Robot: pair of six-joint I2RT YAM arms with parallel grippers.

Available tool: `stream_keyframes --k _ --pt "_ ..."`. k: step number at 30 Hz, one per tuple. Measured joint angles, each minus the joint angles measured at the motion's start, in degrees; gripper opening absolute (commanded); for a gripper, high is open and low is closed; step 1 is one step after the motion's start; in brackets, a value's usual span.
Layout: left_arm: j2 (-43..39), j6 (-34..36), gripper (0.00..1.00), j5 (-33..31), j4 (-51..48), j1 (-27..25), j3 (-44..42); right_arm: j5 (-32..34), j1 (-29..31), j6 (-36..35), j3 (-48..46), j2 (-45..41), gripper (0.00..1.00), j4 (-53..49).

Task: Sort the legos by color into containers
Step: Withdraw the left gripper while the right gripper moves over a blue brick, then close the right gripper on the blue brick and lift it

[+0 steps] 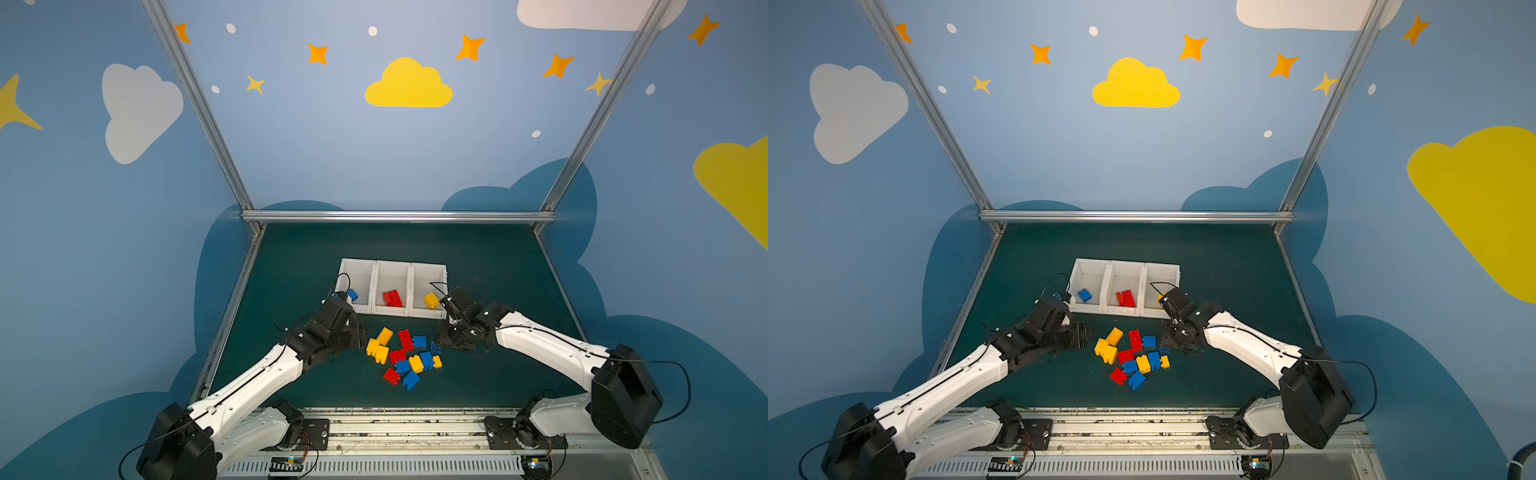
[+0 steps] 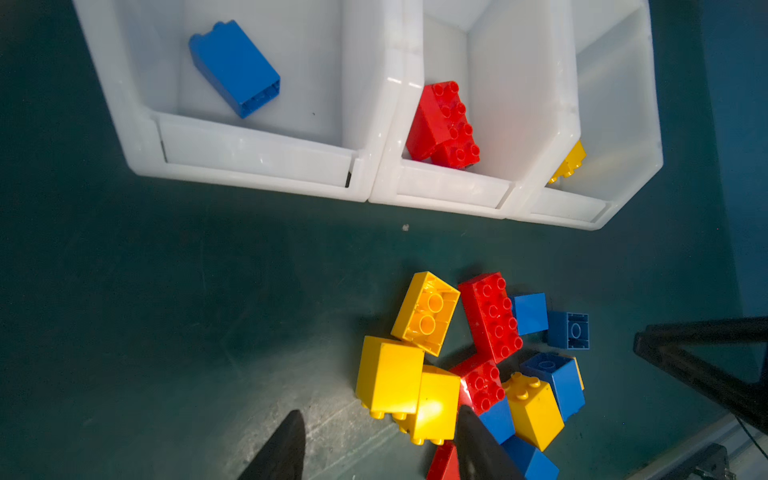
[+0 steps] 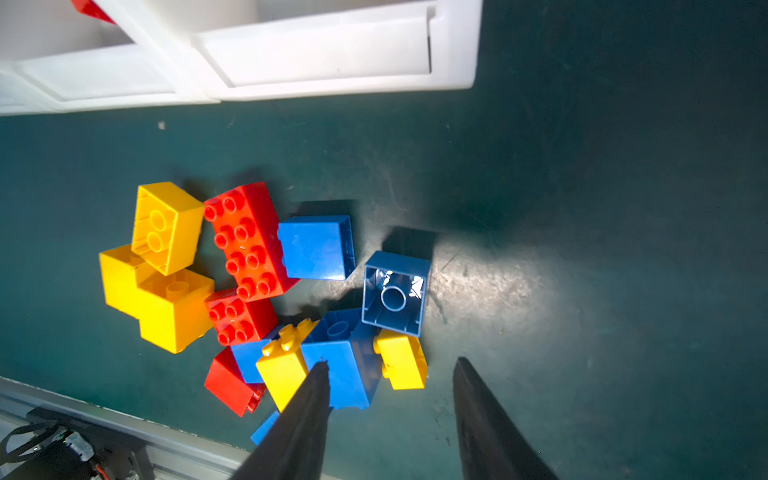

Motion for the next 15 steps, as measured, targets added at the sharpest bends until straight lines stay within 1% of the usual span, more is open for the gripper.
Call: stream_keyframes --k 5,11,15 --pt "-4.0 -1.0 0.6 -0.6 0.0 0.0 -2.3 -0.6 0.0 0.0 2.3 5.1 0.47 -0.9" --pt "-5.5 -1.9 0.61 -0.7 0.0 0.0 -3.6 -1.4 0.8 0.0 3.7 11.1 0.44 -1.0" --pt "-6.1 -2.1 0.61 -0.8 0.0 0.0 -4.0 -1.5 1.1 0.0 4.7 13.2 0.39 -1.4"
